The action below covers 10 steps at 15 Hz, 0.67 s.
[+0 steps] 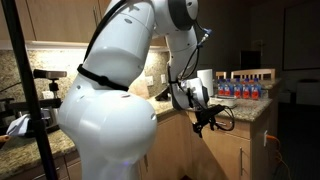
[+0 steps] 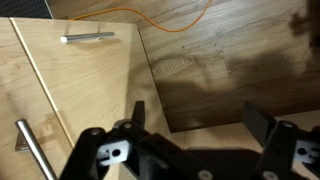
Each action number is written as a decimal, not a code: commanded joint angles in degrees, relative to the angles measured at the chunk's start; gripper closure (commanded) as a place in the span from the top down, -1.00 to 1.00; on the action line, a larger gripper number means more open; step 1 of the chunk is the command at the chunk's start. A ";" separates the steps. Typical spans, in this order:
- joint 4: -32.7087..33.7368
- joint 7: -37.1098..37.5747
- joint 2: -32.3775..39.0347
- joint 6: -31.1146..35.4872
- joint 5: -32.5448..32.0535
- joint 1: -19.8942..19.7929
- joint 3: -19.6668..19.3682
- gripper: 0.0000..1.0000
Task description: Open the top drawer
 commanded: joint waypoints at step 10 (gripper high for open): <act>0.87 0.06 0.47 -0.54 0.13 -0.35 0.93 1.00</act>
